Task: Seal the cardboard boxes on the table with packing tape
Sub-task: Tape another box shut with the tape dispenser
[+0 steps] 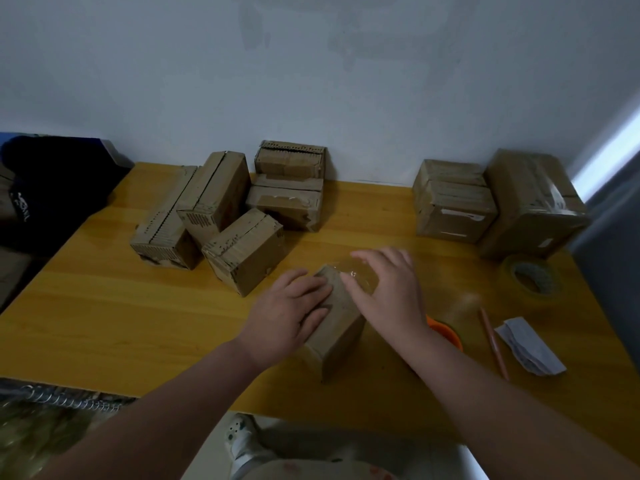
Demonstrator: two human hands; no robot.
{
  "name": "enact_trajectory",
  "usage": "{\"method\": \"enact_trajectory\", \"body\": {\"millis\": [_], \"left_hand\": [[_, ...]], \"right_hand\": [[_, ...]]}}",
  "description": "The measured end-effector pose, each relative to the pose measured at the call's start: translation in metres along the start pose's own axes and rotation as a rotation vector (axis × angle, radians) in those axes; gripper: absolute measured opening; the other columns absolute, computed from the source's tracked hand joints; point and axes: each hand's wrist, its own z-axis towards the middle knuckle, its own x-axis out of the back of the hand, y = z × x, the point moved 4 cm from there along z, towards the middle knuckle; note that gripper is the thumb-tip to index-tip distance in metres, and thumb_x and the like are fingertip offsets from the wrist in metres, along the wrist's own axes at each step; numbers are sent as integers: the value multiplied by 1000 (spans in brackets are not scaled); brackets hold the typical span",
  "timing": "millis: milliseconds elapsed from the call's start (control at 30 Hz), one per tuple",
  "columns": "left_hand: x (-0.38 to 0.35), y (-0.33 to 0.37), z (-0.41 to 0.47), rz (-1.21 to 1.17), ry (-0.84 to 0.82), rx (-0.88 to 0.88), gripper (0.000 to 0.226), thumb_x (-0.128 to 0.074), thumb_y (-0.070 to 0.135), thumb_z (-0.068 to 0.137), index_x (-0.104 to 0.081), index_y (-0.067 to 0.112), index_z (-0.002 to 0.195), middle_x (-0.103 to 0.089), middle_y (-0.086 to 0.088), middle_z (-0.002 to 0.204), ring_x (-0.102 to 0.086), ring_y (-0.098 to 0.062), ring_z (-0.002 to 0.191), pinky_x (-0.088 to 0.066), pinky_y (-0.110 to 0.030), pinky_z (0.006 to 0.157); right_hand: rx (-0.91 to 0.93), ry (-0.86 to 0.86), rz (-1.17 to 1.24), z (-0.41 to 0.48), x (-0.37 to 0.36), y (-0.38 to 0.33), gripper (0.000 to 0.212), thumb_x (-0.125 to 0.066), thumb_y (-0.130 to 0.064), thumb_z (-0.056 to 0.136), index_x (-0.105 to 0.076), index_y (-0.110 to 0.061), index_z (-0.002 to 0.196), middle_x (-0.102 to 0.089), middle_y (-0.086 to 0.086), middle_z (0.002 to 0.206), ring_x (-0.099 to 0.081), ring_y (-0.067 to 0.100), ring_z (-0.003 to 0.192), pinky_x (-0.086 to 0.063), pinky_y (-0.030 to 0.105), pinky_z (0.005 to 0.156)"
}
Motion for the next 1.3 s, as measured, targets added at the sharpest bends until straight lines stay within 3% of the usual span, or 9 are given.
{"method": "enact_trajectory", "body": {"millis": [133, 233, 400, 800, 900, 967, 1100, 1200, 1300], "left_hand": [[-4, -1, 1, 10, 13, -32, 38, -45, 36, 97, -68, 13, 118, -66, -3, 121, -58, -24, 115, -49, -49, 93], [-5, 0, 0, 12, 32, -62, 36, -48, 35, 96, -70, 13, 114, -68, -4, 117, -60, -23, 112, -49, -48, 93], [-5, -2, -1, -1, 46, -54, 38, -45, 38, 96, -71, 14, 112, -68, -2, 116, -61, -21, 112, -50, -47, 93], [-6, -2, 7, 20, 65, -157, 51, -28, 45, 102, -71, 19, 112, -68, 3, 119, -62, -21, 113, -44, -46, 100], [-7, -4, 8, 7, 57, -165, 48, -31, 44, 101, -70, 18, 114, -67, 2, 121, -61, -21, 115, -46, -43, 100], [-7, -5, 7, -29, 53, -169, 46, -36, 44, 100, -70, 15, 114, -67, 1, 121, -60, -21, 116, -47, -38, 100], [-6, -3, 8, -98, 55, -146, 49, -38, 45, 98, -71, 11, 111, -68, -3, 119, -58, -21, 117, -44, -32, 101], [-6, -4, 8, -153, 26, -111, 51, -37, 47, 98, -71, 10, 111, -67, -3, 120, -55, -20, 121, -44, -32, 101], [-8, -5, 8, -185, -2, -100, 51, -38, 46, 98, -70, 9, 113, -66, -5, 122, -53, -20, 124, -43, -33, 103]], "right_hand": [[-183, -268, -12, 24, -16, 0, 48, -59, -53, 88, -62, -22, 125, -63, -6, 114, -50, 16, 114, -37, 27, 92], [-259, -415, 24, 35, -35, 0, 44, -58, -56, 88, -70, -21, 112, -69, -4, 110, -61, 16, 105, -50, 32, 89], [-261, -361, 2, 43, -39, 2, 30, -59, -40, 93, -66, -20, 71, -69, -1, 80, -63, 17, 79, -53, 35, 72], [-289, -316, 68, 38, -24, 29, 34, -52, -30, 98, -66, -10, 74, -68, 7, 73, -63, 19, 69, -49, 34, 60], [-439, -232, 338, 26, -9, 47, 28, -44, -34, 101, -64, -24, 84, -70, -4, 76, -66, 10, 74, -54, 32, 72], [-428, -279, 393, 15, -4, 59, 40, -35, -57, 96, -64, -30, 102, -71, -6, 100, -66, 11, 97, -51, 35, 90], [-323, -702, 240, -12, -9, 64, 93, -37, -89, 70, -17, -46, 150, -23, -6, 158, -22, 21, 145, -25, 51, 114], [-108, -852, 15, -15, -16, 52, 120, -58, -83, 62, 12, -42, 150, 0, -11, 162, -4, 18, 148, -16, 48, 119], [50, -850, -109, -10, -20, 38, 130, -61, -86, 57, 23, -42, 147, 14, -23, 158, 1, 13, 148, -21, 47, 118]]}}
